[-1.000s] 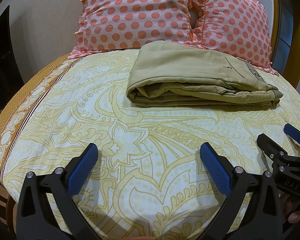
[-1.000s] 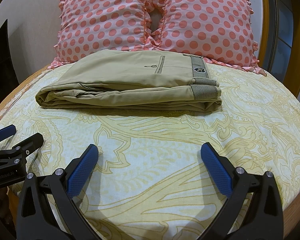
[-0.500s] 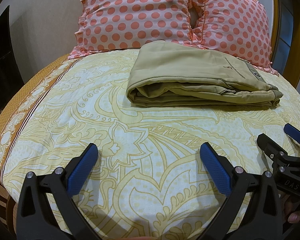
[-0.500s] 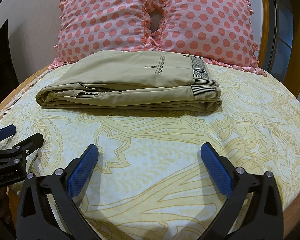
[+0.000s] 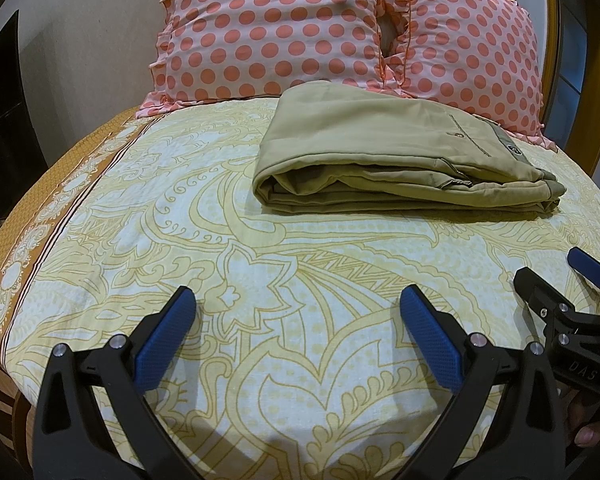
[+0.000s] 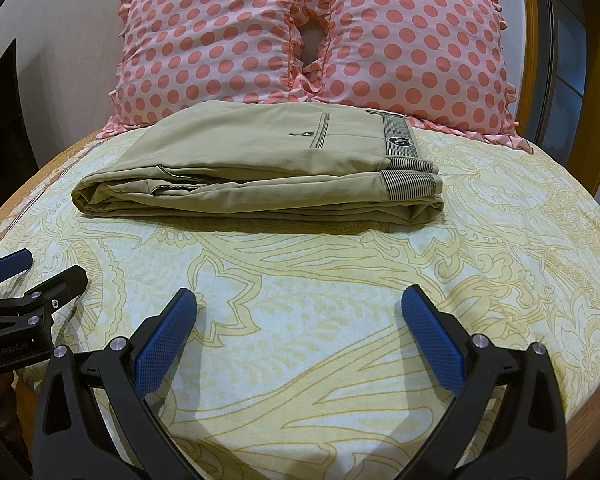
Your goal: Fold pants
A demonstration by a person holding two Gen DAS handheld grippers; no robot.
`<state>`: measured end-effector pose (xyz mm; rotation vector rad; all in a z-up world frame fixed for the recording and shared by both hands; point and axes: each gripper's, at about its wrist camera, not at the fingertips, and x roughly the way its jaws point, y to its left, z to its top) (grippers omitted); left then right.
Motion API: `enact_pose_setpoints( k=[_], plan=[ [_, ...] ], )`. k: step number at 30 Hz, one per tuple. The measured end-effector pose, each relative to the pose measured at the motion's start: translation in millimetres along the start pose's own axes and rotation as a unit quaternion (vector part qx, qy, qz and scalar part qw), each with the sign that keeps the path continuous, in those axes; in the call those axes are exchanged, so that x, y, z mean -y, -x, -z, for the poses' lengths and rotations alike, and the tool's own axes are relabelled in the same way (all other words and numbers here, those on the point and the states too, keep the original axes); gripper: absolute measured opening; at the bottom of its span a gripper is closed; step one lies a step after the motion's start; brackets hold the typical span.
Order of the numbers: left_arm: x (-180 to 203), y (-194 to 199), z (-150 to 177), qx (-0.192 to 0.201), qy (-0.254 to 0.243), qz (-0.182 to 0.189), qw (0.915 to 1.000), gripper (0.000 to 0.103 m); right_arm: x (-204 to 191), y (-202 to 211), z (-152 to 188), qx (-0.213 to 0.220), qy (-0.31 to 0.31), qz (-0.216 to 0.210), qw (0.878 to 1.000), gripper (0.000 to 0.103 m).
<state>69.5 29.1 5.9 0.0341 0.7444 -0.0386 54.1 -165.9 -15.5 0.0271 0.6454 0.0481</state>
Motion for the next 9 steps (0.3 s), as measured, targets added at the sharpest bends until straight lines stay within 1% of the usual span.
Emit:
enact_pose_setpoints(
  k=[9],
  plan=[
    [0.1, -1.0, 0.2, 0.0, -0.002, 0.0, 1.0, 0.101, -0.2, -0.1, 0.1, 0.0, 0.0, 0.0, 1.0, 0.102]
  ],
)
